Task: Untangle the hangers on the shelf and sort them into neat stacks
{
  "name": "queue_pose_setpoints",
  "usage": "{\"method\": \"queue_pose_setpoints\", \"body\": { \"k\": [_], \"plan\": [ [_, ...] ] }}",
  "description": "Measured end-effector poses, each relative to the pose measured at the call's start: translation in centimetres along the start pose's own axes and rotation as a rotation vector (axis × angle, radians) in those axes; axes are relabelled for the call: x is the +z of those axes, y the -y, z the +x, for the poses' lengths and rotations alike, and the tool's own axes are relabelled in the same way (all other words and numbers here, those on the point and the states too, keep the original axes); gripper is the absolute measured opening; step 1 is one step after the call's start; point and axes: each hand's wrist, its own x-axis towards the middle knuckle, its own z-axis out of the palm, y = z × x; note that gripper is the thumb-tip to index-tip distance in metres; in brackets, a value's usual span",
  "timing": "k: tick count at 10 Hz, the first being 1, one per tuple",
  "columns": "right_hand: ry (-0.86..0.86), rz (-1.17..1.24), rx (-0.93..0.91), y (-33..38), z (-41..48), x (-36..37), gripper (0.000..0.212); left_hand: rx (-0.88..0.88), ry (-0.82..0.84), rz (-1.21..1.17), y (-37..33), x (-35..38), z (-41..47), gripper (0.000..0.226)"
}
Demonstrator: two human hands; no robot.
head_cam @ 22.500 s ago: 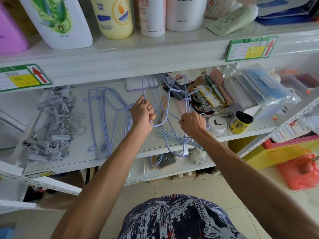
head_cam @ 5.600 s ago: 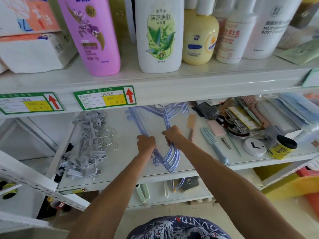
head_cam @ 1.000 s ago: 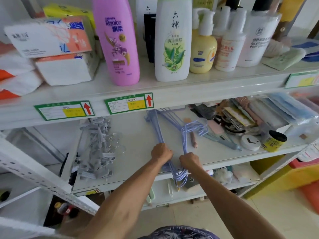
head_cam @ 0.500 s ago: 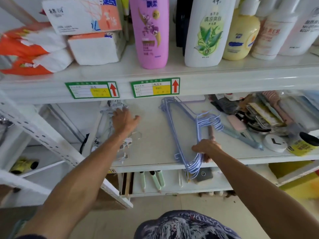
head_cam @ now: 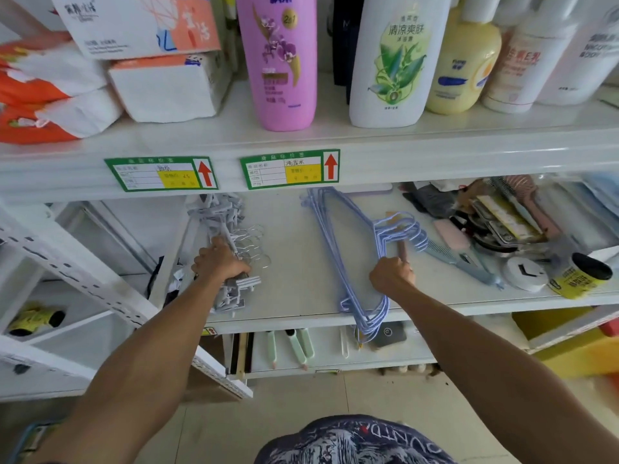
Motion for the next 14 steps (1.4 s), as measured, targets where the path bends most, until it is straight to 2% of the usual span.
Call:
{"method": "queue_pose_setpoints", "body": {
  "k": [3, 6, 9, 10, 11, 13, 14],
  "plan": [
    [-0.022, 0.007, 0.024, -2.6, 1.0, -0.7, 0.041, 0.018, 0.043, -0.018, -2.9, 1.1, -2.0, 0.123],
    [-0.011, 0.084, 0.218, -6.0, 2.1, -1.6, 0.035, 0.095, 0.062, -0.018, -6.9, 2.8, -4.2, 0.122],
    [0.003, 0.16, 0.234, -6.3, 1.7, -2.0, 0.033, 0.193, 0.088, -0.069, -11.5, 4.0, -5.4, 0.119],
    [0.005, 0.218, 0.219, -6.4, 1.1, -2.2, 0.031, 0.124, 0.037, -0.108, -12.3, 3.9, -5.4, 0.115],
    [-0.017, 0.197, 0.201, -6.6, 0.6, -1.8, 0.038, 0.109, 0.012, -0.097, -12.4, 3.9, -5.3, 0.114],
    [-0.089, 0.078, 0.144, -7.6, -0.6, -2.5, 0.058, 0.166, 0.025, -0.053, -12.2, 3.9, -5.8, 0.134],
    [-0.156, 0.037, 0.107, -8.9, -1.5, -3.4, 0.06, 0.181, 0.044, -0.086, -11.8, 3.1, -5.9, 0.136]
  ]
}}
